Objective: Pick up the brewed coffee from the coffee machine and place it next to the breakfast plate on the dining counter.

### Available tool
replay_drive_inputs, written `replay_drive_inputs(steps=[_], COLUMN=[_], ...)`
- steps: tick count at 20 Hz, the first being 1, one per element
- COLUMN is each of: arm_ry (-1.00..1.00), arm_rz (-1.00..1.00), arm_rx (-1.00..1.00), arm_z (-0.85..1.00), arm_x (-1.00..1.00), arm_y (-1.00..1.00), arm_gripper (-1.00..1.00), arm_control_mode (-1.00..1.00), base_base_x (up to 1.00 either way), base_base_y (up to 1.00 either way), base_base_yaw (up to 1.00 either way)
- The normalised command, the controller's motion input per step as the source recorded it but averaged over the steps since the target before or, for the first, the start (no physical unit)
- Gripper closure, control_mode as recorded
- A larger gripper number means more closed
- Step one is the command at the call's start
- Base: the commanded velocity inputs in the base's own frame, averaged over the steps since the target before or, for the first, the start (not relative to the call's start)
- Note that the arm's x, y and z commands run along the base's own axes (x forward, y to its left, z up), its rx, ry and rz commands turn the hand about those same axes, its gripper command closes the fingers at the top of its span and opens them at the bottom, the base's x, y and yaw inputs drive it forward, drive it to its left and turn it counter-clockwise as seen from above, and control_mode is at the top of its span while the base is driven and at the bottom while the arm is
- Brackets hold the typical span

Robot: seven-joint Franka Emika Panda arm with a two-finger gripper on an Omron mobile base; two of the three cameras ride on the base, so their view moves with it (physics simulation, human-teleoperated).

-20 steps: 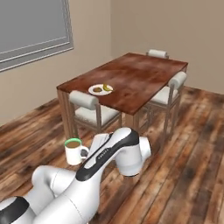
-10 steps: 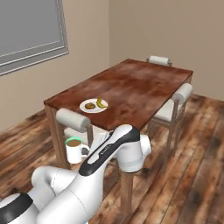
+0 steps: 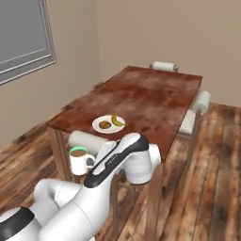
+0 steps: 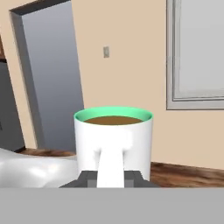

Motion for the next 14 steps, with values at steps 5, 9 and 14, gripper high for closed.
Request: replay_drive_inputs(steps=[5,9,14], arm_ry=[0.00,0.00,0.00], arm_rz=[0.00,0.00,0.00], arm_rx=[0.00,0.00,0.00], arm_z=[0.00,0.00,0.00], arm_x=[0.00,0.00,0.00], arm_y=[0.00,0.00,0.00], arm_gripper=[1.00,1.00,1.00], arm_control_mode=[1.00,1.00,1.00], base_base_x=[0.70,0.75,0.79], base_base_y=[0.24,0.01,0.00], base_base_yaw=[-0.37,-0.34,-0.28])
